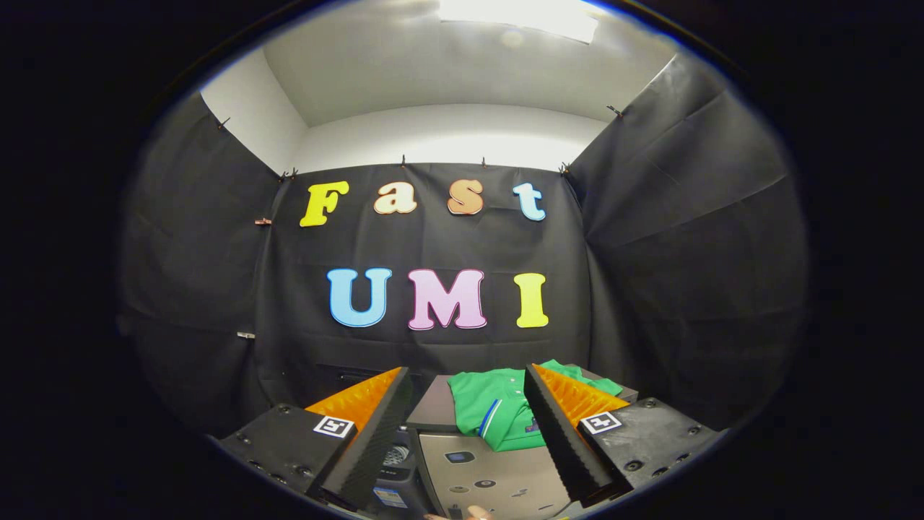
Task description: Put the clothes into the washing machine and then close the washing machine lid.
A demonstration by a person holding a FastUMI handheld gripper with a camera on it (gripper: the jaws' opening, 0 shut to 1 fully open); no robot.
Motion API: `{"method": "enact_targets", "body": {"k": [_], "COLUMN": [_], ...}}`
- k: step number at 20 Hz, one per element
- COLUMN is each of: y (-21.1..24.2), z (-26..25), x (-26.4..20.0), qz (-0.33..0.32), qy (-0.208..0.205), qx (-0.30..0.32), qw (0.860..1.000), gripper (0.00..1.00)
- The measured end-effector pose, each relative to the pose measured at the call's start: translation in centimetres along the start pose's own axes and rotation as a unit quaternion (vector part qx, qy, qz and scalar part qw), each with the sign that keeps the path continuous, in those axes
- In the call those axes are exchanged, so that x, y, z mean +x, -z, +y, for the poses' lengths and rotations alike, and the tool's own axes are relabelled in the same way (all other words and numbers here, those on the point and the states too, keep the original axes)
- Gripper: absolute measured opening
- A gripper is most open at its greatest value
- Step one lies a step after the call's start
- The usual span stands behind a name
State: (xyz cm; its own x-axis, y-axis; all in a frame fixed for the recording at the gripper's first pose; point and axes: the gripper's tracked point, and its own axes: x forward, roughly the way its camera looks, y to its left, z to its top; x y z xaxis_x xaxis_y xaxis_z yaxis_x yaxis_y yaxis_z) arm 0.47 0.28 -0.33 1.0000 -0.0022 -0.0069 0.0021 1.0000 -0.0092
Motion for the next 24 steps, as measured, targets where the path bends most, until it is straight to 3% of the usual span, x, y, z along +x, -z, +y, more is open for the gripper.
{"method": "enact_targets", "body": {"k": [11,17,24], "y": [-3.0,-2.2,3.0], "z": [-2.1,-2.9,-5.6], "x": [5.5,12.7,21.0], "qz": [0.002,0.070,0.175], "qy": [0.021,0.011,0.025], "qx": [-0.021,-0.008,-0.003], "qw": [1.000,0.997,0.984], "gripper": [0.98,0.98,0.98]}}
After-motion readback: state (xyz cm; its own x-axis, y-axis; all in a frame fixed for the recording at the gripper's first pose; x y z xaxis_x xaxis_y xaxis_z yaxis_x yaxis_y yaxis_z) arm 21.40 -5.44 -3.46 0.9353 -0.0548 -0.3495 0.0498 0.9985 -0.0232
